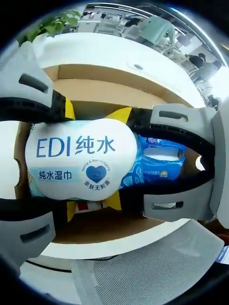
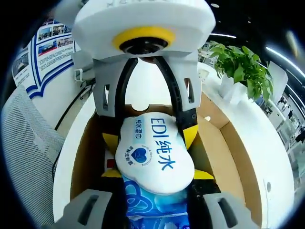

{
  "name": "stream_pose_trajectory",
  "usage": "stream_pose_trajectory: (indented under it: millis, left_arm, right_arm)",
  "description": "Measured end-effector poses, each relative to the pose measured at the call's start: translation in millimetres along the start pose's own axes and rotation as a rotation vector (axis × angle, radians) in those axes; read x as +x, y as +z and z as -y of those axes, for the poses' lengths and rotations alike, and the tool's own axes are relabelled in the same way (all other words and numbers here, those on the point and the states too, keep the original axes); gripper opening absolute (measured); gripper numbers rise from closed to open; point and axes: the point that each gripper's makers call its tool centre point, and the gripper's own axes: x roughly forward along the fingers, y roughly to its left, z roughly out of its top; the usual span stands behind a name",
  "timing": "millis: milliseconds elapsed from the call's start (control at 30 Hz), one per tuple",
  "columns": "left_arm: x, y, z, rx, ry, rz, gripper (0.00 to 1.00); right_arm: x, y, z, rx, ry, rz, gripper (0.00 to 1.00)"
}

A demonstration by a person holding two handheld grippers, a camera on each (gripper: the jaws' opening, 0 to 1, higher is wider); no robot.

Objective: Operate the shoe box by opening the lid, removing the specified soft item, and placing it in the target area until the item is outside and the box remains undamaged.

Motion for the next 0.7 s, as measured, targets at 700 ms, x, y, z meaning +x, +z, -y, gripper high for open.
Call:
stream_pose_trajectory:
  millis: [700]
  left_arm:
    - [-32, 11.0, 1.2, -0.005, 0.021, -0.009, 0.61]
  right_arm:
    - [-24, 25.6, -2, -0.023, -0.004, 0.035, 0.45]
